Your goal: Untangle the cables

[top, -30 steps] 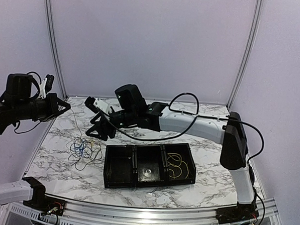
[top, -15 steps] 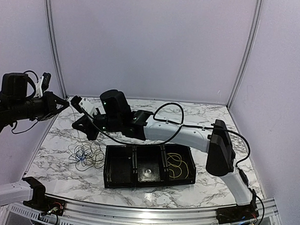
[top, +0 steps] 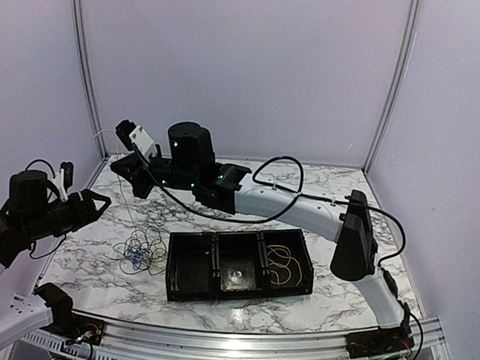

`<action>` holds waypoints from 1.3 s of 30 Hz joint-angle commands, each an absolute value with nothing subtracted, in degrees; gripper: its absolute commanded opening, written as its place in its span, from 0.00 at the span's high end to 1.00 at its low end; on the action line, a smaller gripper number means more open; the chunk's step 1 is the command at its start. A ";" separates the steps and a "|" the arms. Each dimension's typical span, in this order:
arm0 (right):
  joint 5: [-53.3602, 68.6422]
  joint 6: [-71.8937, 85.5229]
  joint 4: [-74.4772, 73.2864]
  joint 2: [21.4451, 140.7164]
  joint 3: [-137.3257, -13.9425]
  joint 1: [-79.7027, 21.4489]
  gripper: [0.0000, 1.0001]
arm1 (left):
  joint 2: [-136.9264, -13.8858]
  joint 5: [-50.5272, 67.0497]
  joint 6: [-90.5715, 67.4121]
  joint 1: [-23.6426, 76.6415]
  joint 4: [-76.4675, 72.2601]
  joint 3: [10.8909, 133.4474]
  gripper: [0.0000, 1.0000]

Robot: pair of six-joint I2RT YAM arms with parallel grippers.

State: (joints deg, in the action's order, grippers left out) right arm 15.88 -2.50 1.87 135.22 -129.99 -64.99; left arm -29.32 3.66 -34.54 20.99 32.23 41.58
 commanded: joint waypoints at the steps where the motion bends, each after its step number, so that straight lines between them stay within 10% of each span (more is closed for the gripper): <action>1: 14.08 -3.70 6.39 131.80 -135.61 -65.27 1.00 | -30.13 5.02 -37.98 21.08 21.48 35.39 0.30; 25: 14.84 -9.83 14.47 123.00 -144.79 -67.75 1.00 | -52.99 -2.54 -44.42 23.40 -2.50 15.66 0.57; 39: 14.08 -12.56 5.38 101.07 -121.71 -57.00 1.00 | -49.14 -7.80 -42.20 23.45 6.24 19.48 0.38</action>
